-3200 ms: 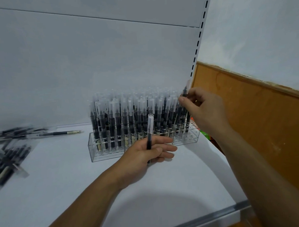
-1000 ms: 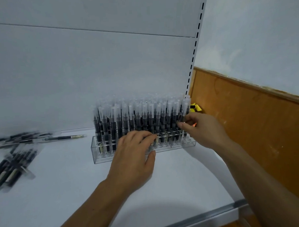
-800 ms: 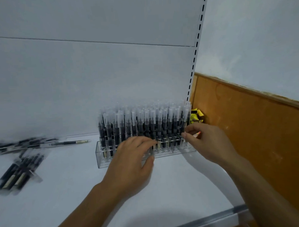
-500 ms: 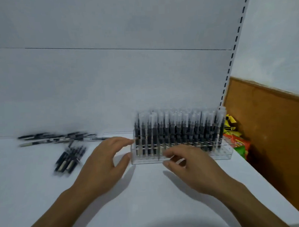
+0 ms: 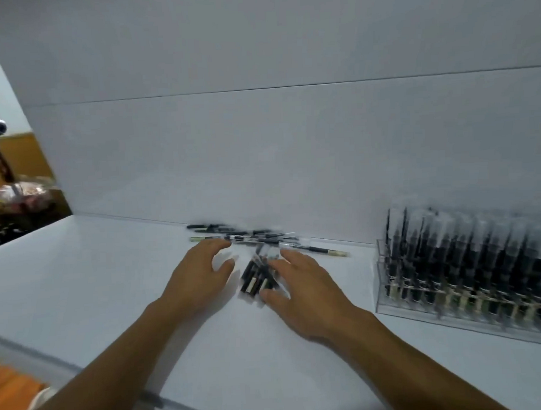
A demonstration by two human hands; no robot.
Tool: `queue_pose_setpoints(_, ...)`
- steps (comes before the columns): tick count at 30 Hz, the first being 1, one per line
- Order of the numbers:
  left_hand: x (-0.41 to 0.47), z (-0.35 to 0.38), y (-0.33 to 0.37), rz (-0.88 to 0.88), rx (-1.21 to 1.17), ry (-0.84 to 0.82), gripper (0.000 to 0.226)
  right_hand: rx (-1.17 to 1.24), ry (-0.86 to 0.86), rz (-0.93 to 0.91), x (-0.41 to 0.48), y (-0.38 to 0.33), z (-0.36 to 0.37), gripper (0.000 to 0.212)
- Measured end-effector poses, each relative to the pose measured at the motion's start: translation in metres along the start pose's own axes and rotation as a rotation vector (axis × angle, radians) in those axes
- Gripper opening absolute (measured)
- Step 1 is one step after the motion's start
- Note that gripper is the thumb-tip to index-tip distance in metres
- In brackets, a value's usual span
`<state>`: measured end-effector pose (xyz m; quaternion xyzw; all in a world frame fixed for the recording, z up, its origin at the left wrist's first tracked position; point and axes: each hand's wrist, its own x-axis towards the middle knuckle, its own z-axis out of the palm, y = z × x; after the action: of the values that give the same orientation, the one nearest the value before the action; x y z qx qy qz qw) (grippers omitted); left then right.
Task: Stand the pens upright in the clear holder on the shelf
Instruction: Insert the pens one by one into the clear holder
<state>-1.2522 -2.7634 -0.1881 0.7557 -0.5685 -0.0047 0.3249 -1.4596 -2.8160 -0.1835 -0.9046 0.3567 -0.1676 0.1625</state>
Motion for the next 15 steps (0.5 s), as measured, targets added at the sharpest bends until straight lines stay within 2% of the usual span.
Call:
queue_pose_setpoints(3,0.025,0.005,-0.009,-0.018,0.005,-0.011,0.041,-0.055,0.039,0.059,0.022,0.006,0.007,0.063)
queue_pose_setpoints(7,0.047,0.018,-0.016,0.071,0.061,-0.092,0.046,-0.123,0.038,0.188,0.037,0.027,0.009,0.065)
queue_pose_setpoints(10,0.062,0.028,-0.013,0.176,0.072,-0.071,0.045,-0.122,0.009,0.248,0.038,0.036,0.008,0.065)
queue_pose_setpoints(15,0.080,0.037,-0.007,0.430,0.239,-0.074,0.035,-0.122,0.138,0.193,0.036,0.039,0.005,0.045)
